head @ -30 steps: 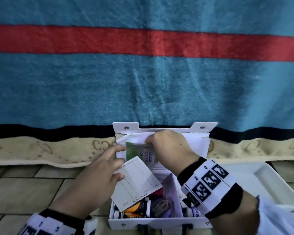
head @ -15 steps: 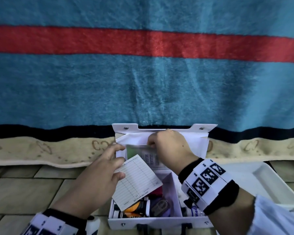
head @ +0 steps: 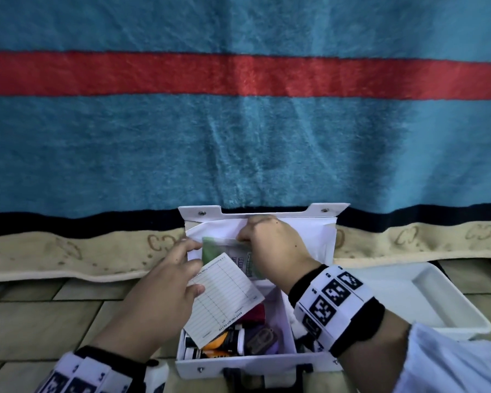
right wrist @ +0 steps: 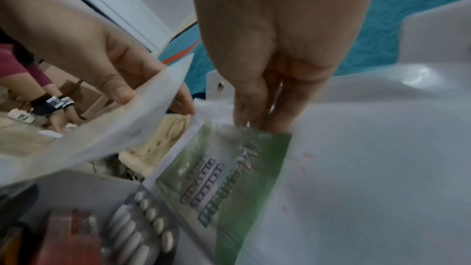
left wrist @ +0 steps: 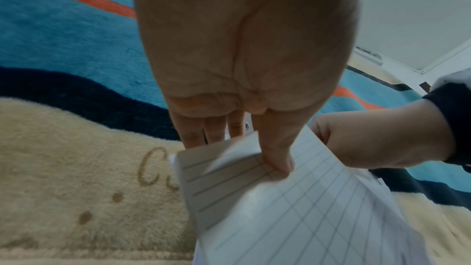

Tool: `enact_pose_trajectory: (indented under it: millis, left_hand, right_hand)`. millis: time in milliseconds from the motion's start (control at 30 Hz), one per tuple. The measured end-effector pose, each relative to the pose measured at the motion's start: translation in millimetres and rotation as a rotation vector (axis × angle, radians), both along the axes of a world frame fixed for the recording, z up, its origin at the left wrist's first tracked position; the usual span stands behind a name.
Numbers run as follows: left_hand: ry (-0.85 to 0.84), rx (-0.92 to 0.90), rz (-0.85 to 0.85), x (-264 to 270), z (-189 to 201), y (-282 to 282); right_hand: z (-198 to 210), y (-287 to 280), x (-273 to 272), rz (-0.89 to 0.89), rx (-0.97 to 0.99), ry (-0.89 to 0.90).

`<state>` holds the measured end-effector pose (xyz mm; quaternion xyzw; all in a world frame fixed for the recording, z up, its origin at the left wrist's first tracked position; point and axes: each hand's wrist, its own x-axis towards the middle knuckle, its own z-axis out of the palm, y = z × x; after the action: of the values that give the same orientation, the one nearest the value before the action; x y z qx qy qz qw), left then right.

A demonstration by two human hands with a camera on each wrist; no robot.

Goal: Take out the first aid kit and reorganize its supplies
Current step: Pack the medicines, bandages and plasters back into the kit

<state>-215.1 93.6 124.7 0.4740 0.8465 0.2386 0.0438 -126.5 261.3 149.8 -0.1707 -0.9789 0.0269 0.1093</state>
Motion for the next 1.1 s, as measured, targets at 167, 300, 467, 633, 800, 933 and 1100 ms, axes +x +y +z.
enact_pose_trajectory:
  millis: [167,300,467,633,800,933,1100]
  left_hand:
    - [-0.008,0.138,0.038,1.4,-0.3,4.7]
    - [-0.149,0.326,0.185,11.5,5.5,13.1]
    - [-0.455,0.459,0.217,24.6,3.1,25.5]
    - [-0.386,0.445,0.113,29.6,9.0,32.4]
    - [-0.052,0.186,0.004,23.5,9.6,35.2]
    - [0.141,0.057,-0.016,17.4,-1.0,35.3]
    - [0.234,0.031,-0.029,12.6,-5.8,35.8]
  right_hand:
    - [7.3,3.7,14.7,0.023,-0.132,0.093]
    - [13.3,1.8,39.7,-0.213,-0.533,0.491]
    - [-3.7,6.1,51.5,-0.206,-0.862,0.256]
    - [-19.5,17.9,45.5,-0.042,-1.009,0.358]
    - [1.4,42.8,50.4,-0.071,-1.015,0.797]
    - [16.9,57.8,52.1,-0.079,-0.981,0.900]
    - [14.4,72.2,55.4,-0.118,-0.568,0.617]
